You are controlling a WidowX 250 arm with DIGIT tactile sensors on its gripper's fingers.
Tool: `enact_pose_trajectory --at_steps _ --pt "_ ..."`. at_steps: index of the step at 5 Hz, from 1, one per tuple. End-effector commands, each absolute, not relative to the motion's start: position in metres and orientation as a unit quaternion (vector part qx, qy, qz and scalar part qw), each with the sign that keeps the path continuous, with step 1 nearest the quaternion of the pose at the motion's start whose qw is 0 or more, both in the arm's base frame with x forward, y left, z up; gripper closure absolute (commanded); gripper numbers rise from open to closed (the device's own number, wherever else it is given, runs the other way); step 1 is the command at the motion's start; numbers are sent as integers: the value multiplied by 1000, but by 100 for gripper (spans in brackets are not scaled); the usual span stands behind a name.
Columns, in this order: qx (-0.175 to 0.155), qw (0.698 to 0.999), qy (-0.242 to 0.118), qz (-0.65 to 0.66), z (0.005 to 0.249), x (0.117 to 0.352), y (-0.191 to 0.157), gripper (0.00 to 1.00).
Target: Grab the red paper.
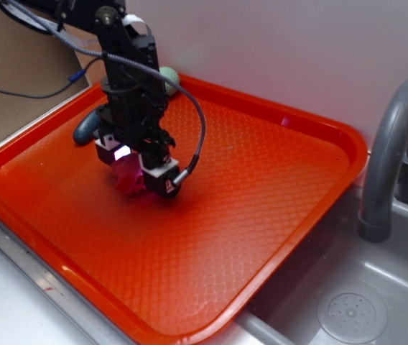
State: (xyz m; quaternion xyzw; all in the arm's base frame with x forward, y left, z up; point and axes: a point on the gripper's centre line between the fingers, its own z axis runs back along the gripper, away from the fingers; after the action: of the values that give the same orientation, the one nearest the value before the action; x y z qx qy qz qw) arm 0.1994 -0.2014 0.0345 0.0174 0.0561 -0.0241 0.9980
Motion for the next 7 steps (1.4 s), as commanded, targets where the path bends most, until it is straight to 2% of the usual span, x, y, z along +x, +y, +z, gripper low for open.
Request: enact_pose_trajectory --at_steps 1,2,3,4,7 --pt "9 999 38 -30 51 197 -201 100" --pt "17 1000 20 -8 79 204 -185 100" --pt "-8 999 7 35 122 211 -151 100" --pt "-24 994 -45 96 172 206 -114 100" --pt "-33 970 -163 175 246 190 -63 100"
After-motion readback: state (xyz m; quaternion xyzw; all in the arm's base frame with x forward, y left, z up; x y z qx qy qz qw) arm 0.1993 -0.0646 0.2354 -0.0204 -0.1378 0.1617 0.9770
